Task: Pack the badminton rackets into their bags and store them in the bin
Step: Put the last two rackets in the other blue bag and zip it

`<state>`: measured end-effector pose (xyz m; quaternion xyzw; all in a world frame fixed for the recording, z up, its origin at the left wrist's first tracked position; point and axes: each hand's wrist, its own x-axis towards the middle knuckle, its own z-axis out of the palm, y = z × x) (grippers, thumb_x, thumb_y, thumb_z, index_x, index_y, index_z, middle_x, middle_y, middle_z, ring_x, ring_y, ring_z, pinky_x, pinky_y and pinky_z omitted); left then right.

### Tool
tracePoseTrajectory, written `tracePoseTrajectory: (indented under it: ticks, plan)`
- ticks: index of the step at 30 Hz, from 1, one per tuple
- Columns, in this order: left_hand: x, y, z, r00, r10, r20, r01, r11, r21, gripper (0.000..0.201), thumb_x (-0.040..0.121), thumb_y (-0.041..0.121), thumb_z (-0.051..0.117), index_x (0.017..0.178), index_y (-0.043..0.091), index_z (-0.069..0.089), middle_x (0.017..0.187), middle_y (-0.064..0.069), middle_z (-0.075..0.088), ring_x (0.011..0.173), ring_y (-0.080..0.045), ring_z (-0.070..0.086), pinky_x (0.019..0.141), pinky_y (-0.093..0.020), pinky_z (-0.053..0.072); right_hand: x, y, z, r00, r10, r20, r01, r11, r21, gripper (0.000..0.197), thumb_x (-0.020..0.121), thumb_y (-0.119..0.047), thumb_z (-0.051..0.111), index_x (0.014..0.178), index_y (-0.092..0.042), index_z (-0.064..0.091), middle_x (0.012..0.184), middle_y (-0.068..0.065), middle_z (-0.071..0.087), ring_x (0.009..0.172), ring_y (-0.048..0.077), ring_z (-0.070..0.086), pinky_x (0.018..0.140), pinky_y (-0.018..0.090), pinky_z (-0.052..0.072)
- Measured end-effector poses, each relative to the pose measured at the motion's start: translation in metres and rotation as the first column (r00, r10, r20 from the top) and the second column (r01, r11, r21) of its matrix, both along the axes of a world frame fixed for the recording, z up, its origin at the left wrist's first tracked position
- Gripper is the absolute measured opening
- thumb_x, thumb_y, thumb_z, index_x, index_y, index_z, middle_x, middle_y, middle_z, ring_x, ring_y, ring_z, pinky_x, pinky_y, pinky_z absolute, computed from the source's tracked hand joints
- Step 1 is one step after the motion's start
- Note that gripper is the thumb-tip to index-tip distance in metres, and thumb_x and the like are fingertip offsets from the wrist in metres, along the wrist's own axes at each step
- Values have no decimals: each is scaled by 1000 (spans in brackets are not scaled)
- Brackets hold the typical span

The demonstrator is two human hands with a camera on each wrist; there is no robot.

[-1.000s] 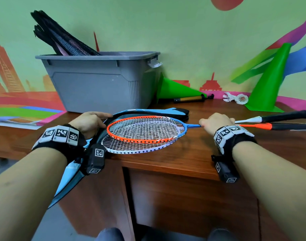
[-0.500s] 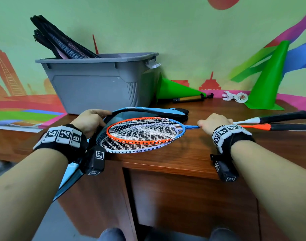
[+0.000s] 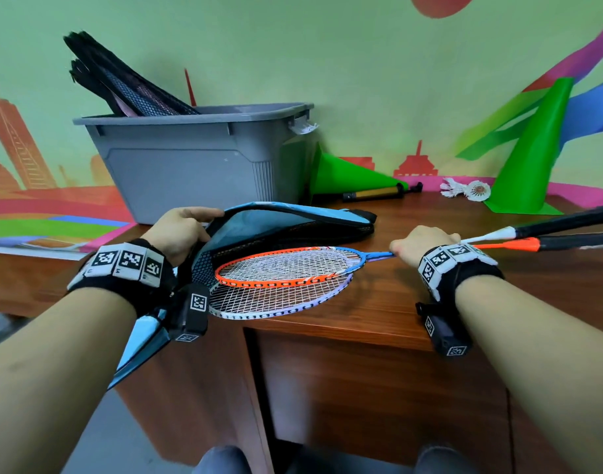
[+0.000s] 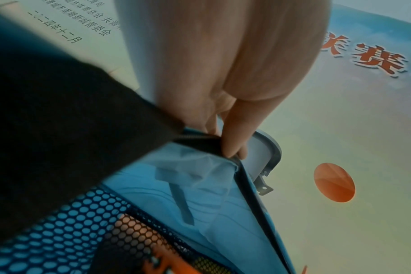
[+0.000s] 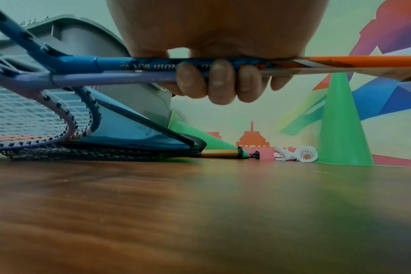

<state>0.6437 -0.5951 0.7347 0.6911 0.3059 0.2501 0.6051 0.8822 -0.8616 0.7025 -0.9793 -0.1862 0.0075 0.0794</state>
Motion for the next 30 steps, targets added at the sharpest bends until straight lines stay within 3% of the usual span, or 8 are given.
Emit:
tracePoseTrajectory:
  ticks: [7, 12, 18, 26, 30]
  plan:
    - [-1, -8, 9, 988, -85, -129, 100, 988, 114, 58, 78, -24, 26, 95, 14, 67, 93, -16, 66, 73, -28, 62, 51, -22, 55, 6, -6, 8, 998, 12, 66, -18, 995, 101, 33, 80, -41, 47, 66, -14, 59, 68, 3, 56, 63, 19, 45, 76, 35, 28]
    - [2, -21, 15, 975, -121, -186, 149, 979, 142, 57, 78, -24, 27, 100, 10, 66, 92, -15, 67, 70, -29, 64, 50, -26, 56, 5, -2, 14, 994, 6, 110, -19, 993, 117, 37, 83, -41, 43, 63, -13, 57, 65, 4, 55, 63, 21, 47, 77, 35, 28]
    - [5, -27, 16, 980, -107, -168, 133, 978, 157, 56, 78, -25, 26, 100, 7, 66, 89, -17, 65, 54, -21, 64, 44, -22, 50, -3, 8, 8, 997, 35, 72, -40, 996, 77, 37, 87, -40, 40, 64, -13, 50, 65, 3, 53, 66, 22, 50, 81, 37, 28]
    - [2, -18, 15, 981, -41, -191, 87, 967, 240, 59, 77, -23, 27, 89, 18, 69, 96, -15, 67, 71, -30, 62, 56, -23, 54, 5, -8, 7, 997, -73, 40, 68, 991, 117, 39, 88, -39, 38, 67, -11, 55, 66, 5, 55, 61, 20, 46, 80, 38, 27]
    - [5, -26, 18, 985, -56, -164, 94, 967, 235, 57, 79, -24, 26, 90, 15, 67, 91, -14, 66, 61, -26, 63, 46, -19, 51, 3, -3, 5, 998, -64, 18, 62, 992, 106, 37, 88, -38, 38, 63, -13, 50, 65, 4, 54, 61, 19, 46, 81, 38, 25]
